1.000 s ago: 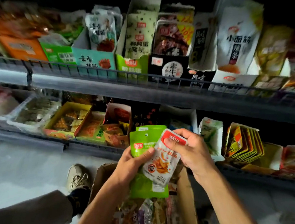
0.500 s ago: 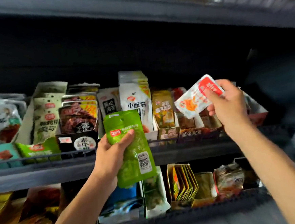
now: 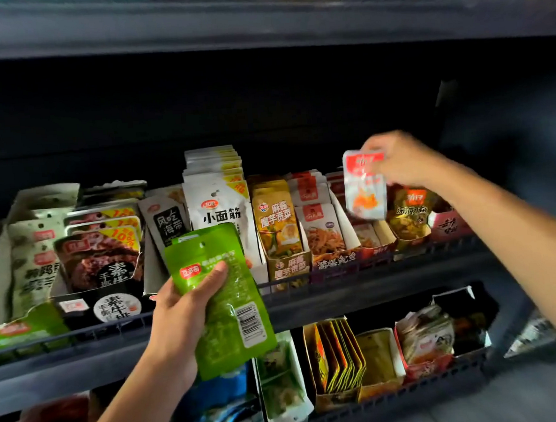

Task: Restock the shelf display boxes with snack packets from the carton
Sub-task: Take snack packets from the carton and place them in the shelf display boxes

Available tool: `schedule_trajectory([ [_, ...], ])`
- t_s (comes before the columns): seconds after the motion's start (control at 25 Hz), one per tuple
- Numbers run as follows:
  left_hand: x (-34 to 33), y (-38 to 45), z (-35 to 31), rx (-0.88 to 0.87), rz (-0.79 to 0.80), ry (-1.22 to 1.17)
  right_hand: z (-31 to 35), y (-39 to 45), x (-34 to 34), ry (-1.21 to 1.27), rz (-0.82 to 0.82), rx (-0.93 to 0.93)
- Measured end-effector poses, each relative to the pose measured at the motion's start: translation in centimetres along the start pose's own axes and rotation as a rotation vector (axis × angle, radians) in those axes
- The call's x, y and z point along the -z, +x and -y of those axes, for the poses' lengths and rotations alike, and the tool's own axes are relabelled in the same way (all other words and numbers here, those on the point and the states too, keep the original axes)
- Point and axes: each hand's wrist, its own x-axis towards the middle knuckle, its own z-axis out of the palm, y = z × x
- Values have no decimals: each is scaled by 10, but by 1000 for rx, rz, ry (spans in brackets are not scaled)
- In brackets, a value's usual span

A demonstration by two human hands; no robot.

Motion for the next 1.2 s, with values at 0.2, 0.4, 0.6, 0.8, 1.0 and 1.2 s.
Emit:
schedule_trajectory([
  [0.2, -17, -4, 0, 11, 65, 0, 4, -2, -33, -336, 35, 119],
  [0.4, -12, -3, -5, -5, 91, -2, -9, 11, -24, -154, 286, -80],
  [0.6, -11, -2, -4, -28, 46, -59, 8, -12, -35, -304, -148, 74],
  [0.8, -4, -7, -7, -238, -89, -112, 118, -130, -89, 277, 46, 512],
  [1.0, 41, -23, -27, -182, 118, -117, 189, -189, -142, 657, 265, 305],
  [1.2, 107, -32, -55, -263, 182, 23, 249, -196, -161, 1115, 385, 231],
])
